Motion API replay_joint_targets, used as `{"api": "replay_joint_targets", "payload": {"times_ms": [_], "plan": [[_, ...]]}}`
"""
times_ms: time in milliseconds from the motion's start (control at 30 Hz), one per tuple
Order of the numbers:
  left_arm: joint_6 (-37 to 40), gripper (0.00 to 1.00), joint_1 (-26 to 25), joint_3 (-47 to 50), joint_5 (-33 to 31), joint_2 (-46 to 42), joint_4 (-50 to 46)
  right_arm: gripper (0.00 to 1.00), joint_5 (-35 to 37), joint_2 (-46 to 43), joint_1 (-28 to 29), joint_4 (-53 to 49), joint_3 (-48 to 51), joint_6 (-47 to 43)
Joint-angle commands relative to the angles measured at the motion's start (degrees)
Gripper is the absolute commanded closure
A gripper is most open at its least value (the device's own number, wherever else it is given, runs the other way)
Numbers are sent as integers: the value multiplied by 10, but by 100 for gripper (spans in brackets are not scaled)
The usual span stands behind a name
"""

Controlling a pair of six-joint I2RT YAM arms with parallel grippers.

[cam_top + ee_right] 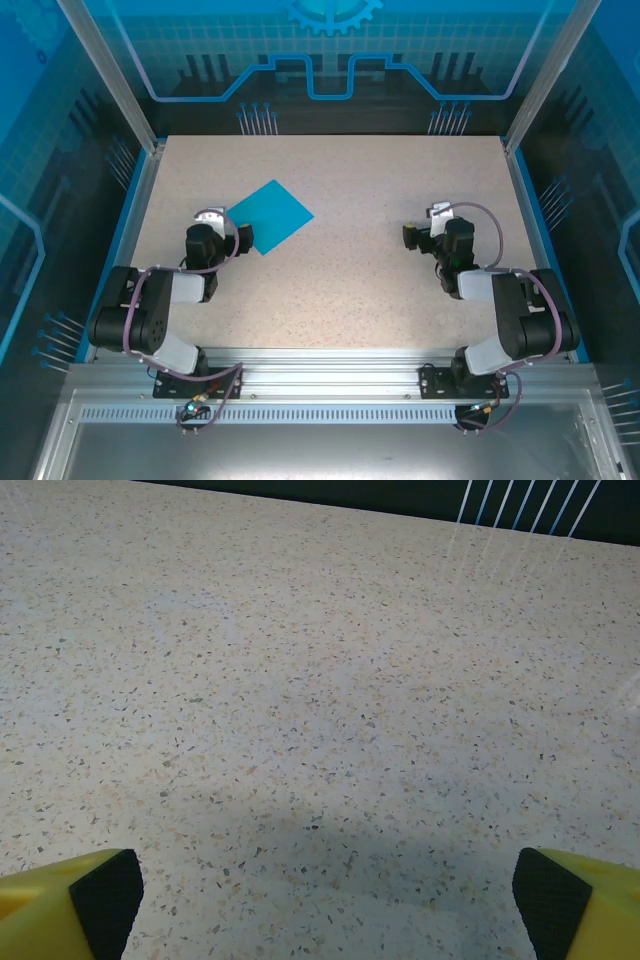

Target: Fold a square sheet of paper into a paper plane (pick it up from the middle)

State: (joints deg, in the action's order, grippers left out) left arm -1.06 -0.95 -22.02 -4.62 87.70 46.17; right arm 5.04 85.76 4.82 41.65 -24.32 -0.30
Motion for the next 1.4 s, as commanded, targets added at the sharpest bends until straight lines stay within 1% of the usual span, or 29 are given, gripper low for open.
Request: {"api": "replay_joint_targets", "payload": {"times_ms": [0, 833, 933, 1000, 1100, 1133, 1167, 1233, 1267, 1300, 1333, 1367], "plan": [[11, 2, 7, -13, 14, -4, 6, 0, -8, 4, -11, 19, -1, -4], [12, 2, 7, -10, 19, -7, 8, 1, -14, 4, -14, 17, -2, -3], [11, 2, 7, 4, 18, -29, 16, 1, -37, -1, -13, 11, -4, -13], [5, 2, 8, 1, 9, -60, -12, 1, -32, -6, -7, 14, 1, -18], [-29, 2, 14, -49, 10, -129, -173, 1, -9, -20, 2, 17, 7, -20], [-42, 2, 16, -59, 16, -146, -206, 1, -1, -34, 5, -5, 3, -21], [-58, 2, 16, -63, 20, -163, -221, 1, 9, -57, 10, -65, -20, -20], [-91, 2, 18, -75, 27, -191, -245, 1, 10, -95, 10, -254, -102, 11], [-126, 1, 18, -91, 18, -201, -281, 0, 17, -104, 10, -340, -139, 34], [-158, 2, 19, -109, 9, -207, -325, 1, 23, -109, 11, -394, -163, 62], [-189, 2, 21, -135, 18, -209, -367, 0, 20, -113, 10, -453, -195, 92], [-206, 1, 23, -156, 49, -204, -397, 1, -5, -116, 10, -497, -217, 107]]}}
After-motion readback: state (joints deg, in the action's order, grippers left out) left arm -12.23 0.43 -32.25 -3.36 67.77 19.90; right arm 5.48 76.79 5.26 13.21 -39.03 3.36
